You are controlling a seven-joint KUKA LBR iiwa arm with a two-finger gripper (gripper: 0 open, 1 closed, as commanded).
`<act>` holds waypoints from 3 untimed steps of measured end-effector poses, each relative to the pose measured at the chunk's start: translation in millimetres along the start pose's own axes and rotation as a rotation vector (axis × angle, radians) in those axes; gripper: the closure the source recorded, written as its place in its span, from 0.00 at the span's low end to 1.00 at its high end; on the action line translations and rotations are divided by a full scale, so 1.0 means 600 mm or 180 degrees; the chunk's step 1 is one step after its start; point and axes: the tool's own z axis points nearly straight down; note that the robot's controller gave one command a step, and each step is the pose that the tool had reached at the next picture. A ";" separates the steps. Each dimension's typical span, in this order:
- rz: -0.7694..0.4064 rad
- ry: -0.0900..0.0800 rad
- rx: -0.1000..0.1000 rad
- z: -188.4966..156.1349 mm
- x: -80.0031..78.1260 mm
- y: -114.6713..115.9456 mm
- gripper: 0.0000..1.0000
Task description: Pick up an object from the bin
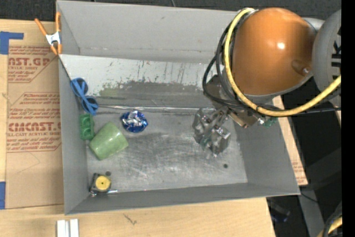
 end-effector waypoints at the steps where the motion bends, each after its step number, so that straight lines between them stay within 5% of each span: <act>1: 0.0000 0.0000 0.0000 0.000 0.000 0.000 1.00; 2: 0.0610 0.0006 -0.0005 0.070 -0.077 0.012 1.00; 3: -0.0159 0.0022 -0.0012 0.264 -0.073 0.031 1.00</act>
Offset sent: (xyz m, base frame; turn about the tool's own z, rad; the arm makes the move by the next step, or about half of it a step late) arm 0.0000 0.0000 0.0000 0.0000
